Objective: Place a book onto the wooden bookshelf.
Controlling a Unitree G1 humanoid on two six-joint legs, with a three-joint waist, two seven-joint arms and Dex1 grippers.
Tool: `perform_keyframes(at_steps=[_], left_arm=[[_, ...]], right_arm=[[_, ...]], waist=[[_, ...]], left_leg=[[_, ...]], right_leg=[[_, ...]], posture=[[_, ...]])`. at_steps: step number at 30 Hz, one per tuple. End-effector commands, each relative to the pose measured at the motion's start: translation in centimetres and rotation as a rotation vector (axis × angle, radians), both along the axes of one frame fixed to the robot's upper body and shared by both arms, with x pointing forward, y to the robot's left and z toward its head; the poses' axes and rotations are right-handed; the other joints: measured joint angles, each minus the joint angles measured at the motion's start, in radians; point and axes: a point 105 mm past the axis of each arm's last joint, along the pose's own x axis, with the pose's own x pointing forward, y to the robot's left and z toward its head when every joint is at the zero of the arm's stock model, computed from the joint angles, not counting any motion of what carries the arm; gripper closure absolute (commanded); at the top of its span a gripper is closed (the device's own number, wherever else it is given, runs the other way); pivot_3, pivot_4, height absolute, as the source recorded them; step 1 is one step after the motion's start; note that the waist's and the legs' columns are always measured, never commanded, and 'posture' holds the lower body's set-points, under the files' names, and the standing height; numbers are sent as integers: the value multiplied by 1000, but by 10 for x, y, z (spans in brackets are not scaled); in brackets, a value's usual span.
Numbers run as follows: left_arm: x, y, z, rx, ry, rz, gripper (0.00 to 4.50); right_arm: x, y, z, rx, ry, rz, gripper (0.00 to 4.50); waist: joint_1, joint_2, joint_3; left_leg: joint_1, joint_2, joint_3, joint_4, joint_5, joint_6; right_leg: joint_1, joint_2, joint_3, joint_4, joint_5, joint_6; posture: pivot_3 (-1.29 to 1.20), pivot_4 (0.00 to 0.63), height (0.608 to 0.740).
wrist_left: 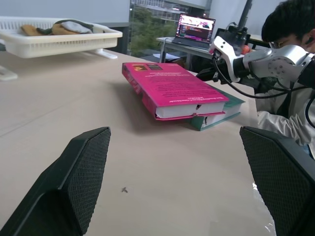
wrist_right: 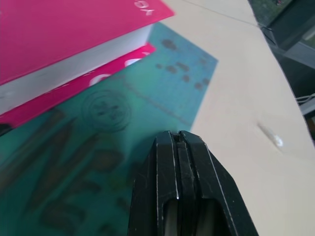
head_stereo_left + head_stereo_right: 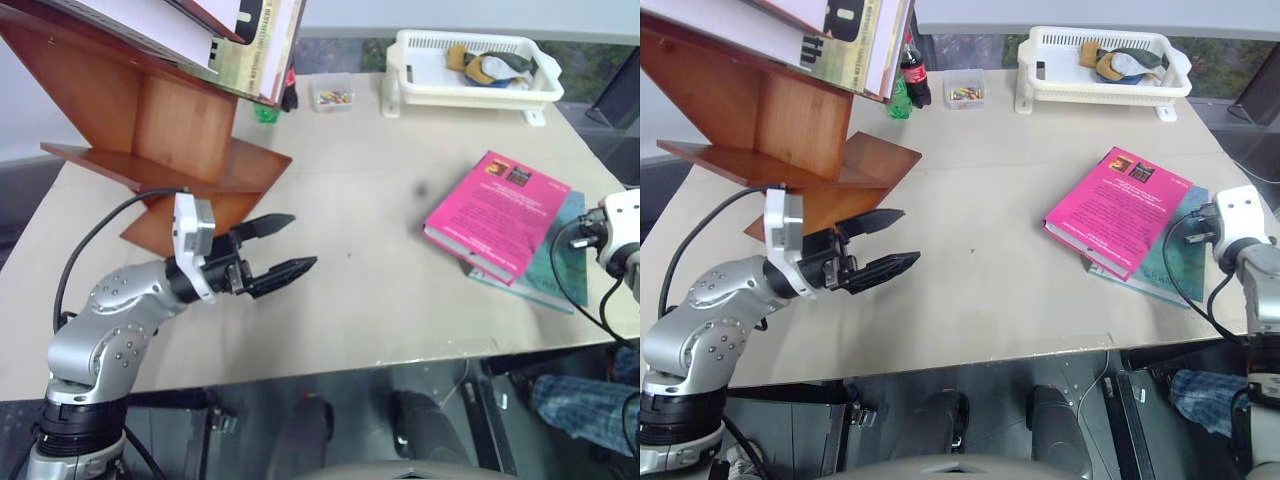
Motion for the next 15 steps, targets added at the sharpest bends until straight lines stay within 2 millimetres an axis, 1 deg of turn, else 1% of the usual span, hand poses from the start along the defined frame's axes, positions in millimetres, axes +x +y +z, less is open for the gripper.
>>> perform_keyframes(at_steps=[1, 6, 11, 13, 15], left_arm=[[-3, -5, 9, -5, -47, -9, 0], [-1, -6, 7, 3, -55, 1, 0], [0, -8, 9, -7, -56, -2, 0], [-1, -9, 10, -3, -56, -17, 0], [-2, -10, 10, 10, -57, -27, 0]], right_arm=[[-2, -11, 21, -28, -54, -13, 4443], [-2, -24, 29, -40, -106, -98, 4443], [1, -28, 17, -106, -67, -137, 4443], [5, -26, 8, -119, -32, -127, 4443], [10, -23, -5, -110, 17, -101, 4443]], waist=[[0, 0, 0], [-1, 0, 0], [-3, 0, 0], [-5, 0, 0], [-8, 0, 0]], left_leg=[[0, 0, 0, 0, 0, 0], [0, 0, 0, 0, 0, 0], [0, 0, 1, 0, 0, 0], [0, 0, 1, 0, 0, 0], [0, 0, 1, 0, 0, 0]], right_leg=[[0, 0, 0, 0, 0, 0], [0, 0, 0, 0, 0, 0], [0, 0, 1, 0, 0, 0], [0, 0, 1, 0, 0, 0], [0, 0, 1, 0, 0, 0]], posture=[[0, 150, 740], [0, 150, 740], [0, 150, 740], [0, 150, 740], [0, 150, 740]])
